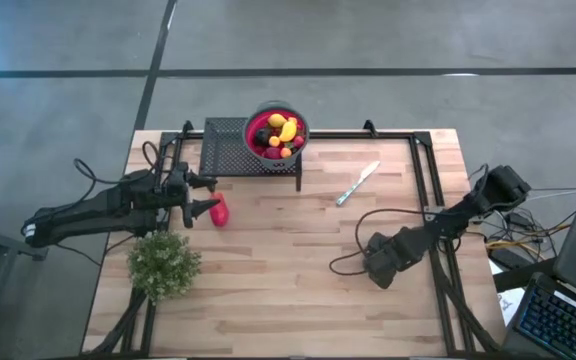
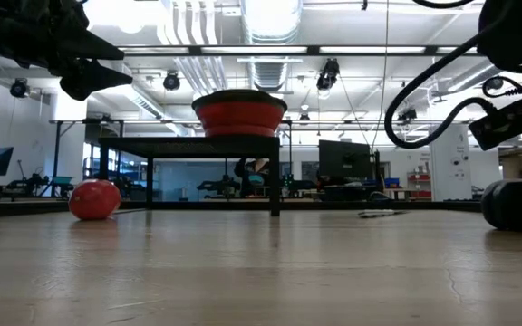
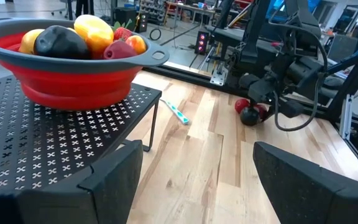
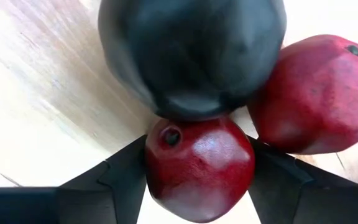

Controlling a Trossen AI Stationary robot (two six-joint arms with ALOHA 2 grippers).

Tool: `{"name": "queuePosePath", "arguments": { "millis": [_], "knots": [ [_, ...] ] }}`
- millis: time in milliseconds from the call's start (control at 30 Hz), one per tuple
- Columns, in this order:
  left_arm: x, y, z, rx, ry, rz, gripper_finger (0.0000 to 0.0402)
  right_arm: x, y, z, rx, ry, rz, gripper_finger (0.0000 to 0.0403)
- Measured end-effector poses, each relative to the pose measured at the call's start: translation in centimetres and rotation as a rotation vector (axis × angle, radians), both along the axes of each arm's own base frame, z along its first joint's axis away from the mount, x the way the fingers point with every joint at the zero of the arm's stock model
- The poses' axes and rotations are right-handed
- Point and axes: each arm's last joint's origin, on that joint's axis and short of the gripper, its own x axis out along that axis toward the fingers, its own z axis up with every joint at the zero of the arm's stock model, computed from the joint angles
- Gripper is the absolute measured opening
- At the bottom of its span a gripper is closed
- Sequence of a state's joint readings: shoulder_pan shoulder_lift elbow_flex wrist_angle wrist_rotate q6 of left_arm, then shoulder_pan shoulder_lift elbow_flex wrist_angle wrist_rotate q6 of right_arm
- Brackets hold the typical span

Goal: Pick & Place Fruit
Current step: Put the red pomegranate into the red gray strainer bowl on the shelf

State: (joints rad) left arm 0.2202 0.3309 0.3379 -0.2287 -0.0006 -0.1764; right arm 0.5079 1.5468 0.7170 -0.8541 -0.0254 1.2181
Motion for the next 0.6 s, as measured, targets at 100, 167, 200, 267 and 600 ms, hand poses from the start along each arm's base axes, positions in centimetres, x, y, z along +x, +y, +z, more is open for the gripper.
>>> {"name": "queuePosePath", "arguments": {
  "millis": [100,167,200,267,600],
  "knots": [
    [0.0,0.0,-0.1,0.001,0.007,-0.001,0.0312,-0.1,0.0,0.2,0.005,-0.013,0.001,0.0226],
    [0.0,0.0,-0.2,0.001,0.016,-0.001,0.0312,-0.1,-0.1,0.5,0.012,-0.028,-0.001,0.0225],
    [-0.1,0.0,-0.2,-0.001,0.024,-0.001,0.0312,-0.1,-0.1,0.6,0.016,-0.036,-0.001,0.0225],
    [-0.1,0.0,-0.3,-0.003,0.037,-0.001,0.0312,-0.1,-0.1,0.8,0.025,-0.057,0.000,0.0227],
    [-0.2,0.0,-0.8,-0.019,0.081,0.000,0.0312,-0.6,0.1,2.2,0.160,-0.059,0.037,0.0216]
  ]
}}
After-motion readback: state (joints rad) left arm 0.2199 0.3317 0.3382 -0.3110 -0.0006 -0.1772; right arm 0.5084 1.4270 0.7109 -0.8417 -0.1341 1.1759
